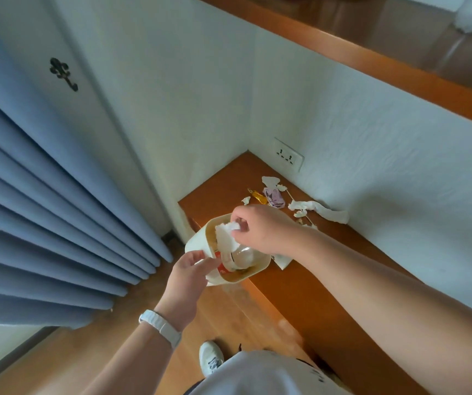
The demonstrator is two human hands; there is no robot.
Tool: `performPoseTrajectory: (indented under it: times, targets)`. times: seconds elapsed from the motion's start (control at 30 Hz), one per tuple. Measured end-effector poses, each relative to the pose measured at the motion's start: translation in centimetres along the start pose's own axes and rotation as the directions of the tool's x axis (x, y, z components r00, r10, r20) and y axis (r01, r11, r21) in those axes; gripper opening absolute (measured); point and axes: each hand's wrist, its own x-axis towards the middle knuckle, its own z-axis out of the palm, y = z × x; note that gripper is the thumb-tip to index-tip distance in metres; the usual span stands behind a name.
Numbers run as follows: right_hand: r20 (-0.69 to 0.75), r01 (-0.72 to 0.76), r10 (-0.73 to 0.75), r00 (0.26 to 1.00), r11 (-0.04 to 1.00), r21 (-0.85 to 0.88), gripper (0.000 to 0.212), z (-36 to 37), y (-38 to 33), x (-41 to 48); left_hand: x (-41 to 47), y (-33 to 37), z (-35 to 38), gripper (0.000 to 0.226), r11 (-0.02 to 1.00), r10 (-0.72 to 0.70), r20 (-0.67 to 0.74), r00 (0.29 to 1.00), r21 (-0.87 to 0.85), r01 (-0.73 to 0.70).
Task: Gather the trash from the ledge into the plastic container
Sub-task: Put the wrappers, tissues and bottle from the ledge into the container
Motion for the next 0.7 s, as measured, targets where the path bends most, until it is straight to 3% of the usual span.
performPoseTrajectory:
  times: [0.2, 0.3, 0.4, 0.5, 0.6, 0.7]
  targets:
    - [0.000, -0.064, 0.064, 0.998, 0.994, 0.092, 0.039, -0.6, 0.0, 1.2, 2.5, 1.2, -2.6, 0.028, 0.998, -0.035, 0.043, 0.998, -0.054, 0.037]
    - [-0.078, -0.117, 0.134, 0.988, 0.975, 0.187, 0.038, -1.1, 0.9, 1.1, 3.6, 1.6, -3.7, 0.028, 0.998, -0.036, 0.063, 0.997, -0.056, 0.040]
    - [-0.157, -0.230, 0.283, 0.946, 0.929, 0.289, 0.034, -1.2, 2.8, 0.6, 4.6, 2.1, -4.6, 0.029, 0.998, -0.049, 0.072, 0.996, -0.039, 0.052]
    - [-0.167, -0.400, 0.486, 0.858, 0.836, 0.376, 0.031, 1.0, 6.6, 0.1, 5.4, 2.9, -4.9, 0.028, 0.998, -0.053, 0.089, 0.995, -0.026, 0.056]
    - [-0.091, -0.559, 0.612, 0.785, 0.764, 0.322, 0.035, 5.1, 10.5, -1.0, 5.4, 3.7, -5.0, 0.022, 0.999, -0.045, 0.102, 0.994, -0.017, 0.047]
    - [-0.026, -0.601, 0.612, 0.790, 0.783, 0.158, 0.048, 8.8, 12.7, -1.7, 5.6, 4.7, -4.5, 0.022, 0.998, -0.052, 0.099, 0.994, -0.012, 0.054]
